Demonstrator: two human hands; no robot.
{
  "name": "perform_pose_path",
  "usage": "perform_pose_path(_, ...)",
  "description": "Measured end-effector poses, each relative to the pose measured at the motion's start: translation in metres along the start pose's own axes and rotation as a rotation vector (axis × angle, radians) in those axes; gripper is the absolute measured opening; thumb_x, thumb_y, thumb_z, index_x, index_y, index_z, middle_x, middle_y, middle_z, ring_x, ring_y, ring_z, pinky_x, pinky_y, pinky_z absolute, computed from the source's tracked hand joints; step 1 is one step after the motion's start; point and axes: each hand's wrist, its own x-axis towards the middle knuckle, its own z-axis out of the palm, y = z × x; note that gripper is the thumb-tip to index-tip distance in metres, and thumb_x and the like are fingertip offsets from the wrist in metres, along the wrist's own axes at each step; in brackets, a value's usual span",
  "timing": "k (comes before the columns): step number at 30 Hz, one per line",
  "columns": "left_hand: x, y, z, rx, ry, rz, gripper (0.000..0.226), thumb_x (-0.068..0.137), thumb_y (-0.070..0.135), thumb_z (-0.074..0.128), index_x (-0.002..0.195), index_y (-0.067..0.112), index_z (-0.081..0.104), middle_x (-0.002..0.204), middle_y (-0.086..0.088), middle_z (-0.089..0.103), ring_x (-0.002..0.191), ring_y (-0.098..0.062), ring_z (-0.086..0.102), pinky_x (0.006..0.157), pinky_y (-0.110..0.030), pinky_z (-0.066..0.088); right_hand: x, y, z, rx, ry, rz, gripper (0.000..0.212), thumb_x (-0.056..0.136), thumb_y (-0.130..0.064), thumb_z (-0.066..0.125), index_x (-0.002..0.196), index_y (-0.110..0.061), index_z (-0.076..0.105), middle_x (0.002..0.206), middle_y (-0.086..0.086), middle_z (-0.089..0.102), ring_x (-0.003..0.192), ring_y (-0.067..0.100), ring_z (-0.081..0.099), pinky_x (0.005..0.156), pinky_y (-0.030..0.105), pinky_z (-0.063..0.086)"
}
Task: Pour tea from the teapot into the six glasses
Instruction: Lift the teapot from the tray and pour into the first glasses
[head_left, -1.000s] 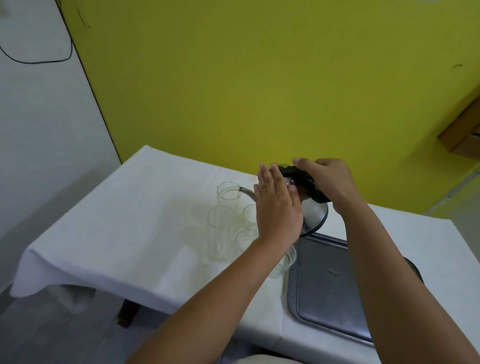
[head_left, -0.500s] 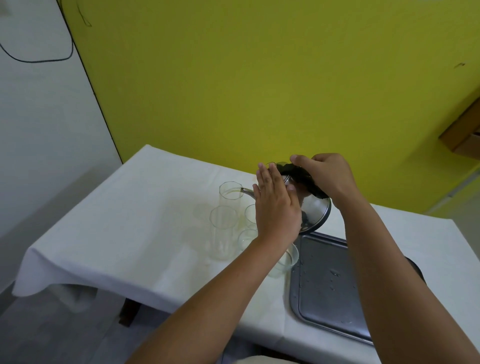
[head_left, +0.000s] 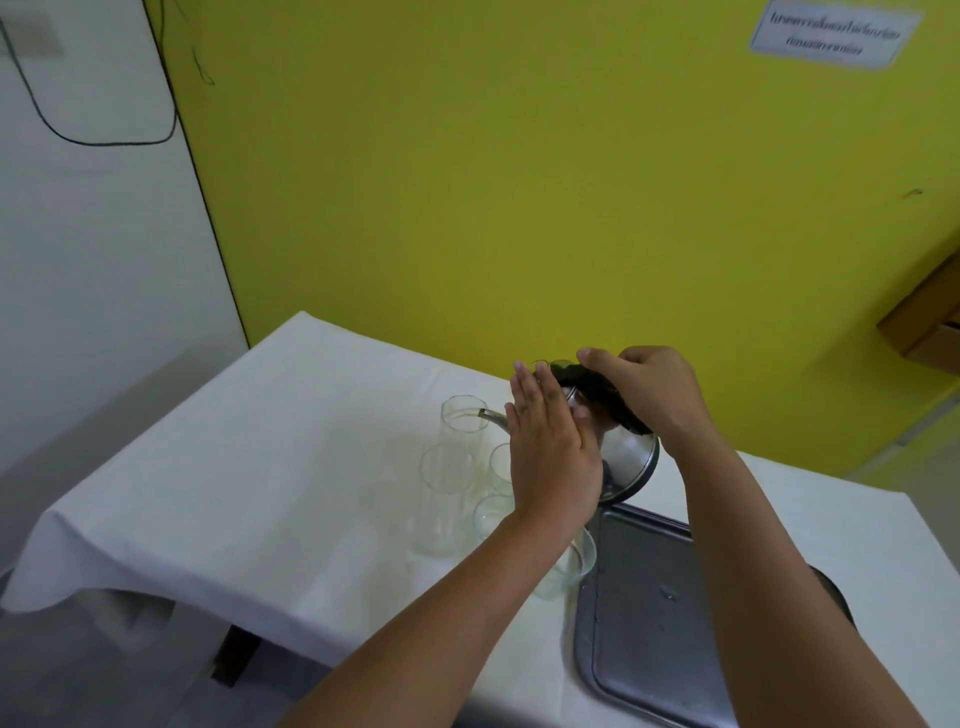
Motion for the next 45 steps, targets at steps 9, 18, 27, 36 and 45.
perform_pose_path(9,-0.001,-0.001,-0.001,-0.016,-0.009,-0.005,0.055,0.101,0.024,0.023,0.146,0.004,-0.001,0.156,-0.017,-0.009,0.144,-0.023,-0.011,0.117,-0.038,-0.002,0.002,-0.003,0.001,-0.051,0.003,-0.018,0.052,0.078,-0.050,0.072,0.058,-0.009,0.046,0.051,0.004,0.033,0.051,0.020,0.032,0.051,0.030,0.025)
perform_pose_path(18,0.003,-0.005,0.003,-0.009,-0.006,0.005,0.054,0.100,0.024,0.020,0.146,0.005,-0.002,0.157,-0.016,-0.008,0.144,-0.021,-0.013,0.118,-0.040,0.000,0.003,-0.007,0.000,-0.085,0.011,-0.010,0.054,0.079,-0.048,0.071,0.053,-0.012,0.041,0.049,0.003,0.032,0.049,0.020,0.032,0.050,0.030,0.024)
perform_pose_path(27,0.002,-0.004,0.002,-0.052,-0.009,-0.004,0.054,0.101,0.024,0.022,0.146,0.006,-0.002,0.156,-0.015,-0.010,0.144,-0.020,-0.012,0.117,-0.036,-0.004,0.005,-0.008,0.000,-0.113,-0.001,-0.023,0.053,0.079,-0.049,0.071,0.057,-0.009,0.043,0.052,0.004,0.032,0.052,0.021,0.032,0.051,0.030,0.025)
perform_pose_path(36,0.002,-0.001,0.001,-0.065,0.012,-0.018,0.054,0.101,0.023,0.024,0.146,0.007,-0.002,0.157,-0.014,-0.010,0.144,-0.018,-0.012,0.116,-0.035,-0.004,0.007,-0.010,0.000,-0.117,-0.006,-0.034,0.052,0.079,-0.049,0.071,0.058,-0.009,0.046,0.053,0.005,0.036,0.051,0.021,0.035,0.052,0.030,0.028)
perform_pose_path(45,-0.003,-0.004,0.006,-0.020,-0.034,0.020,0.055,0.101,0.026,0.022,0.147,0.008,-0.003,0.157,-0.012,-0.012,0.144,-0.017,-0.014,0.115,-0.033,-0.007,0.002,0.006,-0.002,-0.038,0.014,-0.004,0.053,0.080,-0.049,0.070,0.056,-0.010,0.045,0.048,0.002,0.035,0.048,0.019,0.034,0.050,0.029,0.026)
